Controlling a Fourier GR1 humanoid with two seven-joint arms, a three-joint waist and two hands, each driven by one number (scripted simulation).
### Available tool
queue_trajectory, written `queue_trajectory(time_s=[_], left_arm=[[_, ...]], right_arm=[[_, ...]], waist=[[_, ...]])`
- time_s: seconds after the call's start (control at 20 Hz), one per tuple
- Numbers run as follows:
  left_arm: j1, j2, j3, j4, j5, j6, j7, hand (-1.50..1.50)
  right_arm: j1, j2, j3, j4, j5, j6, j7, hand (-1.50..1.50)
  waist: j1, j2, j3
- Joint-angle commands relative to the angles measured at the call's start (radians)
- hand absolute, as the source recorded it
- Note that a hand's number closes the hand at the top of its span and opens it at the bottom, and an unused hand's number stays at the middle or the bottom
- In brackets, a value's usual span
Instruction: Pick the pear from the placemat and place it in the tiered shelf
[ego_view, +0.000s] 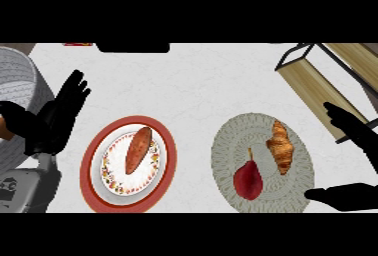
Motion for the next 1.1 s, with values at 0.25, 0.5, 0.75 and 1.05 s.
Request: queue_trajectory(time_s=[0.25, 0.5, 0.75, 1.05], left_arm=[[-0.051, -0.034, -0.027, 0.02, -0.016, 0.006, 0.015, 0.0], [-0.048, -0.023, 0.003, 0.031, -0.016, -0.007, -0.001, 0.0], [-0.056, -0.006, 0.035, 0.077, -0.005, -0.036, -0.037, 0.0], [0.007, -0.01, 0.012, -0.032, -0.019, -0.017, 0.028, 0.0]], right_arm=[[-0.242, -0.119, 0.257, -0.09, 0.28, 0.125, 0.535, -1.5], [-0.405, 0.103, 0.442, -0.013, 0.401, 0.148, 0.742, -1.5], [-0.471, 0.187, 0.529, 0.129, 0.435, 0.22, 0.811, -1.5], [-0.472, 0.176, 0.515, 0.172, 0.423, 0.28, 0.845, -1.5]], waist=[[0.035, 0.008, 0.003], [0.019, 0.004, 0.005], [0.016, 0.007, 0.004], [0.011, -0.001, 0.006]])
